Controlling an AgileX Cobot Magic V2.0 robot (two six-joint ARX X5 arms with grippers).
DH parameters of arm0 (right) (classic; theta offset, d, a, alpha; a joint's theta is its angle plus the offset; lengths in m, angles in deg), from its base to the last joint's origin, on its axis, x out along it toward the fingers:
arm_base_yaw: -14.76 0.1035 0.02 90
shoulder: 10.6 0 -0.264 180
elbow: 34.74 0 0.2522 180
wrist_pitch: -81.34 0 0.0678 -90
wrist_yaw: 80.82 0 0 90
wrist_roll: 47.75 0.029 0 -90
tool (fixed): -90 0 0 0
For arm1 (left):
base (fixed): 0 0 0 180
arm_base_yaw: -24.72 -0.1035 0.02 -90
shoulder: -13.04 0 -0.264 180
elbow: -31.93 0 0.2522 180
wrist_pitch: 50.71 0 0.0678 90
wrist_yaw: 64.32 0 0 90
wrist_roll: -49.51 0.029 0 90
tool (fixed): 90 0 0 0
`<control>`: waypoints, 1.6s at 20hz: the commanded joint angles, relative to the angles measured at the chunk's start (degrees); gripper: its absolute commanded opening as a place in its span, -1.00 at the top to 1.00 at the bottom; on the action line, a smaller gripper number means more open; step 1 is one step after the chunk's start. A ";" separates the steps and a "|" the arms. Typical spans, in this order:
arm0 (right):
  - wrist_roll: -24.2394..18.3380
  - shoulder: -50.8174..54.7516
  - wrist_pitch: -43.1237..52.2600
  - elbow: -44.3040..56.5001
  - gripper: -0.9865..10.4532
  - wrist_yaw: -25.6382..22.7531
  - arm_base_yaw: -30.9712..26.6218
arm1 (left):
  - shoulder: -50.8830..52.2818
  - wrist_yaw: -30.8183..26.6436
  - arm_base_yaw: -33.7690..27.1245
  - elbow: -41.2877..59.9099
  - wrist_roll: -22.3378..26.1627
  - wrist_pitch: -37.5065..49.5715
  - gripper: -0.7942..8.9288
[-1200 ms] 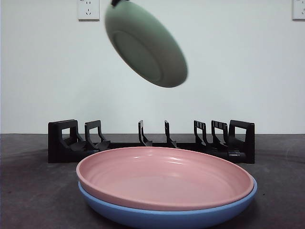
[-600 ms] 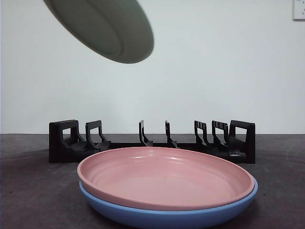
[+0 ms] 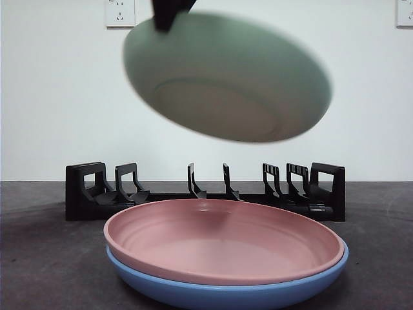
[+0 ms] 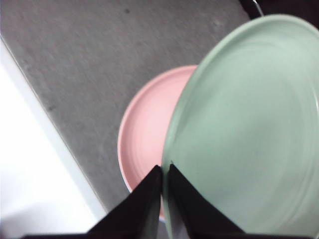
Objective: Place the plate
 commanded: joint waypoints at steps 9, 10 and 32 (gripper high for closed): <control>5.07 0.50 26.32 26.49 0.81 -0.04 2.08 | -0.33 -0.33 0.17 -0.85 -0.09 0.61 0.07; 5.07 0.50 27.61 27.50 0.81 0.55 2.27 | -0.31 -0.33 0.17 -0.85 -0.07 0.61 0.07; 1.11 25.77 33.66 31.06 0.28 2.62 -2.56 | -1.31 2.60 0.20 -0.07 -1.14 1.99 0.07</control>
